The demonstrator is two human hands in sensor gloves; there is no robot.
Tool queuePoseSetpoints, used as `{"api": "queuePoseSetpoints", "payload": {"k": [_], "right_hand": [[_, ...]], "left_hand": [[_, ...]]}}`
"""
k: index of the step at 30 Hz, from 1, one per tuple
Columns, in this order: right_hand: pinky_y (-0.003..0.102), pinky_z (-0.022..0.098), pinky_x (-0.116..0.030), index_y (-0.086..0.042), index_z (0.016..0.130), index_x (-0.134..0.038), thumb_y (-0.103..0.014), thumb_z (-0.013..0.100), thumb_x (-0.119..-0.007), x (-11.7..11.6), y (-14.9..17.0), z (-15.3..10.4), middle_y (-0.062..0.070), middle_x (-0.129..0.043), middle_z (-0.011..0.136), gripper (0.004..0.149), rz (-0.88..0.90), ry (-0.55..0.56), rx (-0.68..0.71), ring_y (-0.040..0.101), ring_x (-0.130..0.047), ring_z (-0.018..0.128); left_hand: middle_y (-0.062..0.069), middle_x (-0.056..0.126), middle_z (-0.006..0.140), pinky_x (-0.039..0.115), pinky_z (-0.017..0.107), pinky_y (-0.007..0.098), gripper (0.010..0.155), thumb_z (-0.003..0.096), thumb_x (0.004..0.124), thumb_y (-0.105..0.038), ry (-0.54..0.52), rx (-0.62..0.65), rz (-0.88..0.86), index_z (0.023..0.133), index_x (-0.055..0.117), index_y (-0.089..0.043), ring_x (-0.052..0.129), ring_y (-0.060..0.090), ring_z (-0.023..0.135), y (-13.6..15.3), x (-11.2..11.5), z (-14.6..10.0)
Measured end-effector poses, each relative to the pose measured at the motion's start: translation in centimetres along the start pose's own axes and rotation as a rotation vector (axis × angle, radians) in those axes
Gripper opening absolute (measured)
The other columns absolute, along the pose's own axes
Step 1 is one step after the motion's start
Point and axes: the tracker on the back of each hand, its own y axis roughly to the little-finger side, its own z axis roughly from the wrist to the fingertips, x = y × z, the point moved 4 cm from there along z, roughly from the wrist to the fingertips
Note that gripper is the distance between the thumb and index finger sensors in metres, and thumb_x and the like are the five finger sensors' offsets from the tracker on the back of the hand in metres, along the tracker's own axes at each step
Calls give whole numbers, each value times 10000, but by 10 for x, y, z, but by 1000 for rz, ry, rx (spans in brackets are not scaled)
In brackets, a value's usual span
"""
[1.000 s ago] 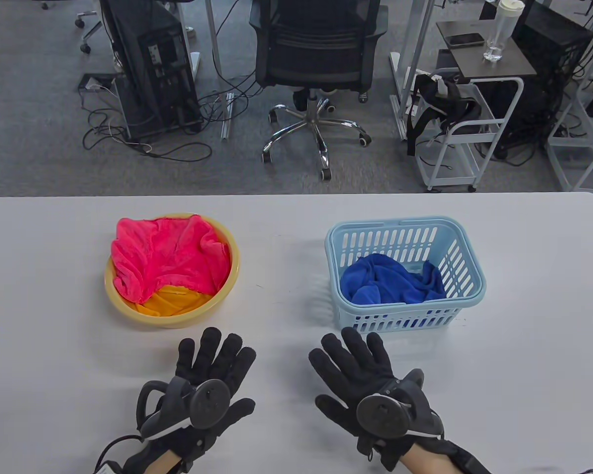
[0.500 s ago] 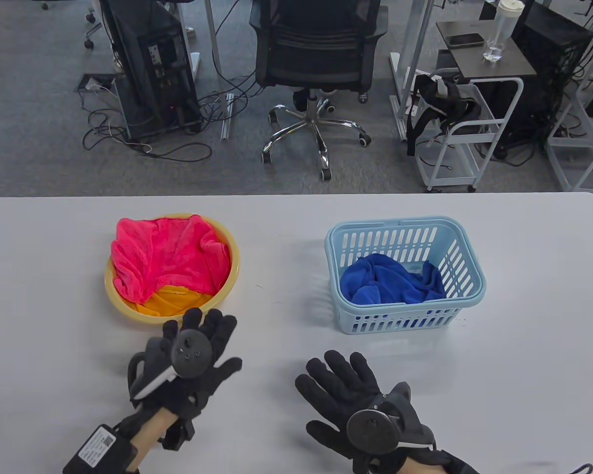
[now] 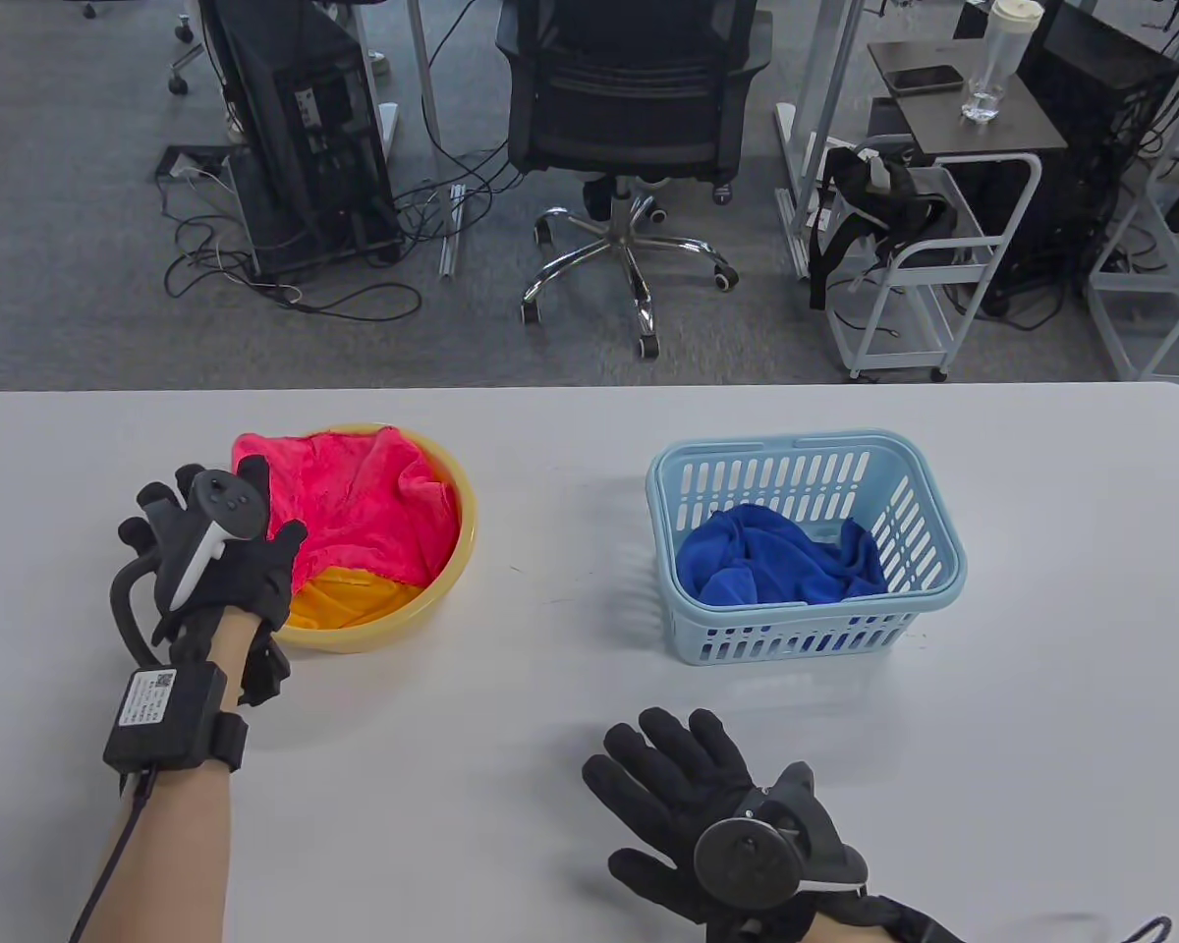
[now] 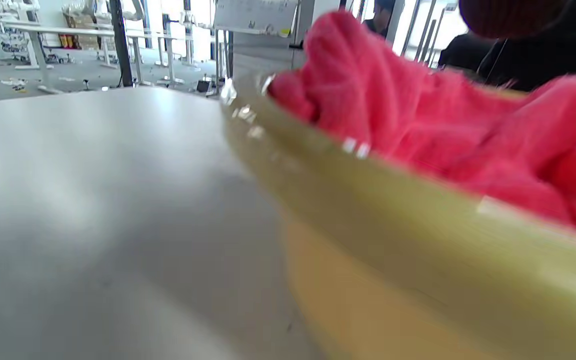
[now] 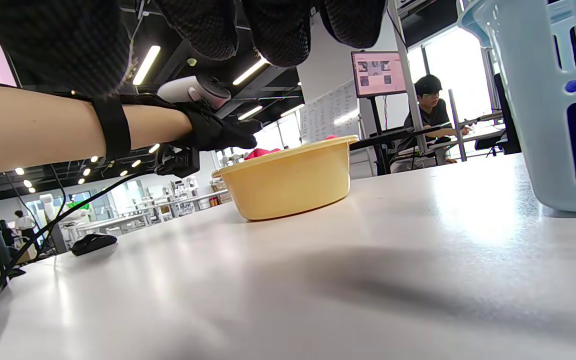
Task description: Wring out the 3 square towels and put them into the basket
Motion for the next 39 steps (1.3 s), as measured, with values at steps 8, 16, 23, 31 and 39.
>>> {"api": "queuePoseSetpoints", "payload": {"k": [8, 16, 23, 31, 39], "right_hand": [[680, 725, -152, -244, 1140, -348, -586, 542, -678, 0, -1, -2, 100, -331, 1190, 764, -5, -20, -9, 484, -296, 1074], [680, 724, -152, -237, 1141, -333, -588, 542, -675, 0, 0, -2, 100, -327, 1190, 774, 9, -24, -15, 486, -293, 1073], [681, 722, -150, -235, 1142, -329, -590, 545, -670, 1, 1, -1, 102, -326, 1190, 774, 49, -28, -8, 483, -292, 1074], [683, 724, -154, -233, 1142, -333, -585, 547, -671, 11, 11, -1, 99, -339, 1189, 769, 79, 40, -39, 482, -304, 1074], [699, 722, -198, -229, 1144, -356, -562, 557, -702, 53, 19, 15, 102, -324, 1190, 758, 284, 247, -30, 494, -344, 1066]], "left_hand": [[-119, 228, 1207, -30, 822, 527, 668, 531, 612, -616, 28, -2, -48, 1112, 346, -418, -58, 242, 1151, -1, 7, 12], [-62, 324, 1197, 54, 842, 534, 632, 548, 603, -544, -58, 158, -267, 1102, 387, -331, 64, 241, 1181, -11, -19, -8], [-59, 383, 1191, 140, 860, 529, 619, 548, 628, -530, -171, 442, -537, 1097, 415, -340, 171, 237, 1193, -33, -100, -65], [-86, 407, 1188, 207, 869, 514, 609, 548, 631, -542, -476, 873, -917, 1096, 429, -369, 219, 215, 1196, -43, -208, -192], [-93, 409, 1194, 223, 871, 521, 613, 544, 627, -550, -691, 1082, -687, 1097, 427, -377, 225, 212, 1202, -47, -197, -295]]}}
